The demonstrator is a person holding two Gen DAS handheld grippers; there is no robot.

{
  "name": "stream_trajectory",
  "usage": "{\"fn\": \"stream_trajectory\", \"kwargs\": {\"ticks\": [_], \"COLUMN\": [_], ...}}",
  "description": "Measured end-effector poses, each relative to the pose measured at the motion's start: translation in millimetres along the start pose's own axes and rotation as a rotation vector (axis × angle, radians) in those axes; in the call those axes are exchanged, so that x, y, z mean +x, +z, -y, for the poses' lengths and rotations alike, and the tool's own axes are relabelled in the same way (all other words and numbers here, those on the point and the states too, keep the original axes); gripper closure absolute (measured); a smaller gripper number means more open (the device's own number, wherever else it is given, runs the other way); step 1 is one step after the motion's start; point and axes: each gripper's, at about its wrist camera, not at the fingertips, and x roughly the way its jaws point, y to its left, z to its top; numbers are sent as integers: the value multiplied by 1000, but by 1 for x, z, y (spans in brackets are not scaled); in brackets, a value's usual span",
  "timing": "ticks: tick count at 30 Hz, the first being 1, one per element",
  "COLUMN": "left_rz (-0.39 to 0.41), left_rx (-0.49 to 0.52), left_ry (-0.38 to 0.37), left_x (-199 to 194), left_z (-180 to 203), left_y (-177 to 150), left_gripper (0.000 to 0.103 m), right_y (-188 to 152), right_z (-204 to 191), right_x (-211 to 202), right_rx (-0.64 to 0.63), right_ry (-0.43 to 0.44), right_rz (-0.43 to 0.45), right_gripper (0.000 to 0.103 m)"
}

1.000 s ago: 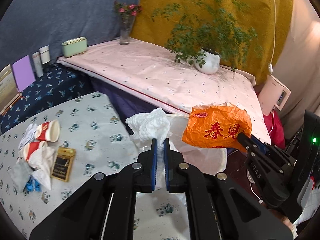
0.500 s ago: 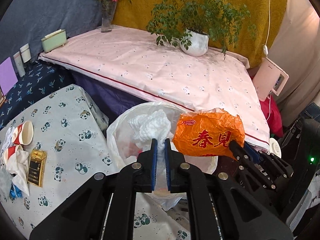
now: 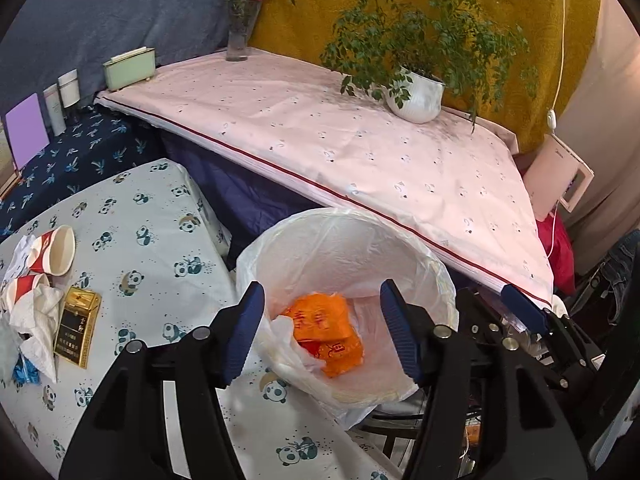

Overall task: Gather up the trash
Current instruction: 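Carry the orange bag and tissue to the bin and release them, then move both tools back over the remaining trash on the table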

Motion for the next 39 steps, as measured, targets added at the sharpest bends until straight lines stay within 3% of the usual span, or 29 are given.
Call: {"fn": "stream_trajectory", "kwargs": {"ticks": [14, 26, 39], "left_rz": [41, 75, 96], "left_rx": [-78, -179, -286], "left_ry": [76, 191, 350], "left_x": [-29, -68, -107], "left_z": [-42, -112, -194], "left_y": [-8, -26, -56], "left_gripper": [37, 34, 27], "right_y": [3, 1, -16], "right_z": [-39, -80, -169], "right_x": [-26, -44, -55], "right_rx": [-62, -107, -240], "right_ry": [61, 115, 225], "right_rz": [36, 50, 34], "right_gripper": [42, 41, 41]}}
